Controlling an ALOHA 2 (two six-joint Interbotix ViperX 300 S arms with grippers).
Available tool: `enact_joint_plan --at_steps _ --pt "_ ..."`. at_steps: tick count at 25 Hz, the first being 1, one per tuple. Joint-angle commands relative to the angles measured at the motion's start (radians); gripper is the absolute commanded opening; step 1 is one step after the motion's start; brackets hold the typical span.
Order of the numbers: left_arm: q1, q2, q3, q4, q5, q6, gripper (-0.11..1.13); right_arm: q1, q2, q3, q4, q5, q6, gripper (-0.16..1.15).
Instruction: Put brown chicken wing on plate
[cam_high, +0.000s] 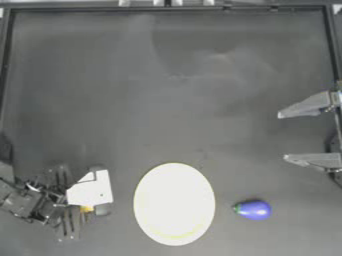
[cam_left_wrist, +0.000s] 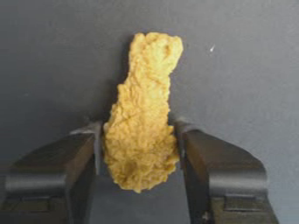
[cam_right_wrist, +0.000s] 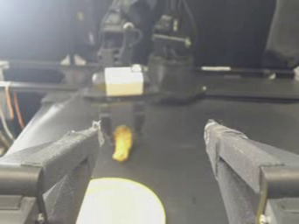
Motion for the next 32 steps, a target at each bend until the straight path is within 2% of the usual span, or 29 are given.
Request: enact_joint_plan --at_steps 1,6,10,14,17,22,26,29,32 --pt "0.000 -0.025 -0.021 -0.003 -0.002 0.005 0.34 0.002 0.006 -0.008 -0.002 -0.009 0.002 1.00" --pt "0.000 -0.066 -0.040 0.012 0.000 0.012 0.36 0.002 0.006 -0.008 0.003 -0.011 0.002 1.00" --pt "0.017 -0.126 -0.060 0.060 0.014 0.014 0.36 0.002 0.006 -0.006 0.005 -0.011 0.002 1.00" --pt "0.051 -0.181 -0.100 0.130 0.054 0.018 0.36 0.002 0.005 0.000 0.006 -0.011 0.005 1.00" --pt "0.072 -0.183 -0.143 0.163 0.064 0.071 0.35 0.002 0.003 0.003 0.006 -0.014 0.006 1.00" --pt "0.124 -0.109 -0.249 0.161 0.057 0.218 0.35 0.002 0.003 0.005 0.006 -0.014 0.006 1.00" --pt "0.138 -0.015 -0.334 0.156 0.029 0.301 0.35 0.002 0.003 0.006 0.008 -0.015 0.006 1.00" --pt "0.141 0.057 -0.393 0.156 0.008 0.347 0.35 0.002 0.003 0.008 0.009 -0.014 0.008 1.00" --pt "0.144 0.115 -0.434 0.156 -0.052 0.360 0.35 0.002 0.003 0.012 0.014 -0.017 0.008 1.00"
